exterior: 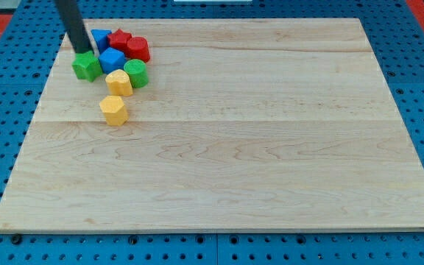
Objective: Place the arm diagonal above the green star
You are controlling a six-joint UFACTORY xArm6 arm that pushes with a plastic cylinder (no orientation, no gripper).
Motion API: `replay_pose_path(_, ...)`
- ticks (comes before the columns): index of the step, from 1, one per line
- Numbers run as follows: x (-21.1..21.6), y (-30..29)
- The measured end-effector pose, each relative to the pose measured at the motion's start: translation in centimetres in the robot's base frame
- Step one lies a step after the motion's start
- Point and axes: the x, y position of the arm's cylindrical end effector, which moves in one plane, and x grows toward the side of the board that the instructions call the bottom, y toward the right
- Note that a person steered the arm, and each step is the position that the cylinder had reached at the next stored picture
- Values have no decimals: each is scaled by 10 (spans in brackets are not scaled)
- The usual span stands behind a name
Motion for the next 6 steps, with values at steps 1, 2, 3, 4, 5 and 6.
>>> replay_pose_path(1,-27,-58)
replay_pose_path(2,-30,-85)
replay_pose_path(3,-33,-84)
replay_pose_path(4,-35,-78)
replay_pose_path(5,-35,-78)
replay_pose_path(6,-34,-78)
